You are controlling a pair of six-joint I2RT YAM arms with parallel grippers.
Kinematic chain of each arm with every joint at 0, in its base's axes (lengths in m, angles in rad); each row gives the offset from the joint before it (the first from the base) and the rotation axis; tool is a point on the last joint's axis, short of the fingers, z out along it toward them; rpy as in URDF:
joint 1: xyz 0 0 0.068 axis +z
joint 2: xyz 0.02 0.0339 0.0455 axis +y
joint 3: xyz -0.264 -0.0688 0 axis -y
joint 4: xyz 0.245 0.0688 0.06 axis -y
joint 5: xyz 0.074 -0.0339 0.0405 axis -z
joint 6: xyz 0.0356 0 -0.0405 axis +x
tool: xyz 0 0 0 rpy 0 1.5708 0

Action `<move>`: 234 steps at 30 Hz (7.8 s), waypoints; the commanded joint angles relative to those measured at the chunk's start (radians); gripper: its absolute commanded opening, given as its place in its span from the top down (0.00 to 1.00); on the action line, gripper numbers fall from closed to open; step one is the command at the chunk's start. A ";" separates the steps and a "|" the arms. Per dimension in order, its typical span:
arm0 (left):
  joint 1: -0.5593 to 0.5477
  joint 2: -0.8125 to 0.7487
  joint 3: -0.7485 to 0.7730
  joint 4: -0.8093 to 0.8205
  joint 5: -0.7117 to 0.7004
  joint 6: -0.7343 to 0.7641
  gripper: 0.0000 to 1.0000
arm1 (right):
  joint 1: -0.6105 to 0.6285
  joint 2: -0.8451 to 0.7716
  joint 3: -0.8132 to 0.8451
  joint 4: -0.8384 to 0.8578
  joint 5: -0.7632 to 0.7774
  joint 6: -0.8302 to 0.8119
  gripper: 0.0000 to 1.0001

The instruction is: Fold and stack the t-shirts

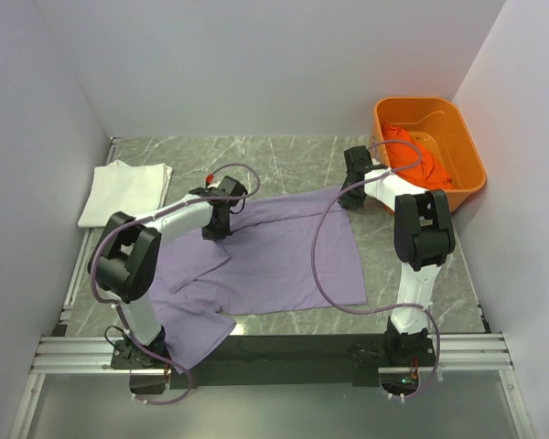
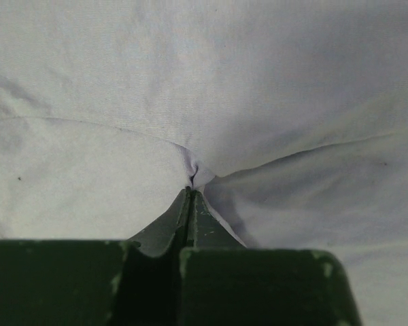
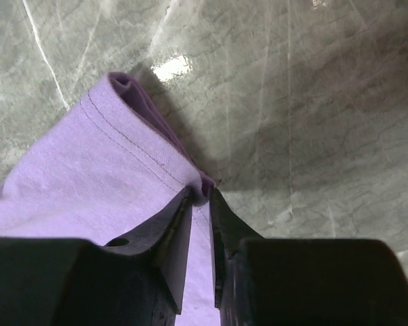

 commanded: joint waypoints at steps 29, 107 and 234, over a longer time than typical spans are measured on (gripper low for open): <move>0.015 -0.106 0.016 -0.109 0.020 0.048 0.99 | -0.005 -0.139 0.015 -0.076 0.035 -0.059 1.00; 0.408 0.049 0.096 0.102 0.305 -0.092 0.35 | 0.067 0.082 0.196 0.061 -0.065 0.044 0.59; 0.434 0.342 0.461 -0.005 0.129 -0.117 0.64 | 0.079 0.086 0.153 0.003 -0.122 -0.001 0.60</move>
